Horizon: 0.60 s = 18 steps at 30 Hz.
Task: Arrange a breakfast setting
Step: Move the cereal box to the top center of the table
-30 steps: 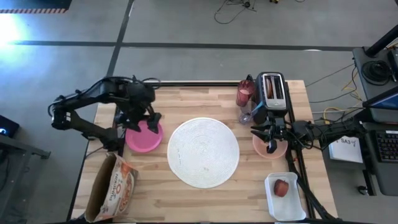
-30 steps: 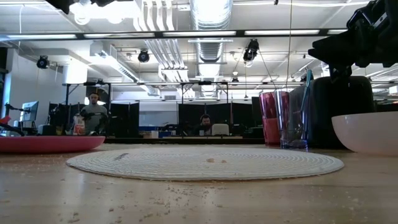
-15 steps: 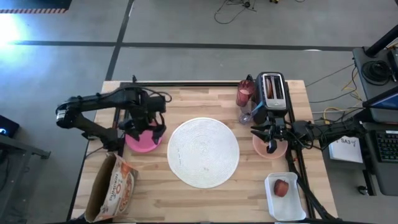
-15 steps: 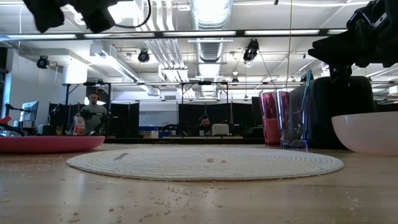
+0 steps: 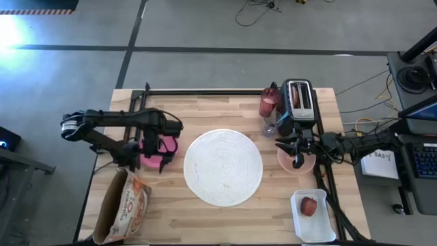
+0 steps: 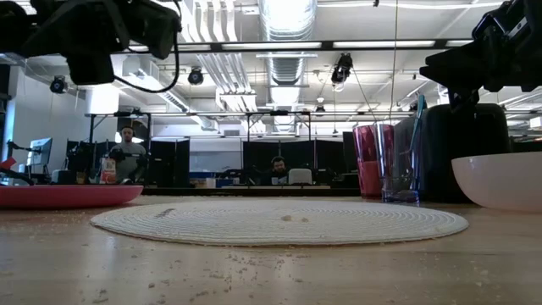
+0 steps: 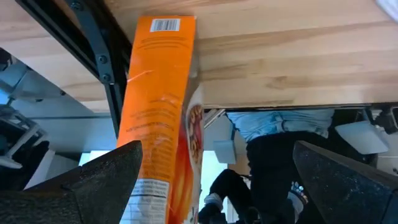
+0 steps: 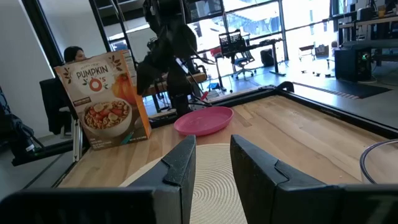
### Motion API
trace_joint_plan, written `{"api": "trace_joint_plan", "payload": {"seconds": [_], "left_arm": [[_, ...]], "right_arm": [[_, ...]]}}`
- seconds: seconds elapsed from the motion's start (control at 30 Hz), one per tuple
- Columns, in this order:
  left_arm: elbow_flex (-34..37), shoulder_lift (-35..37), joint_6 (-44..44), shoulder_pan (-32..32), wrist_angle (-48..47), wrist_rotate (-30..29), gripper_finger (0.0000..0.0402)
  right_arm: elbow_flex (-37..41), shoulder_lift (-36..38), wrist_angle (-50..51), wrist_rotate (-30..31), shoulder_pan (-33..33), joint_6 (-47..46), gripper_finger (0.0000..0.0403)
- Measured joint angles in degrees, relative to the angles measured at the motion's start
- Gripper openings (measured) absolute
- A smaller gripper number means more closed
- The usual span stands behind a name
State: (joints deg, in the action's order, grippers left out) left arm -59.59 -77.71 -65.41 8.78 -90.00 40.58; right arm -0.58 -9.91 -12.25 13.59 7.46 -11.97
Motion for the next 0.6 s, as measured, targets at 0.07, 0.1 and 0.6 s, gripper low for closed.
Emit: {"api": "trace_joint_plan", "payload": {"seconds": [0.07,0.1,0.6], "left_arm": [[0.6,0.0,0.0,0.0,0.0,-0.1,0.0400],[0.7,0.0,0.0,0.0,0.0,-0.3,0.0400],[6.5,0.0,-4.8,-3.6,0.0,-1.8,0.0400]], "right_arm": [[0.0,0.0,0.0,0.0,0.0,0.0,0.0091],[0.0,0.0,0.0,0.0,0.0,0.0,0.0091],[0.0,0.0,0.0,0.0,0.0,0.0,0.0091]]}}
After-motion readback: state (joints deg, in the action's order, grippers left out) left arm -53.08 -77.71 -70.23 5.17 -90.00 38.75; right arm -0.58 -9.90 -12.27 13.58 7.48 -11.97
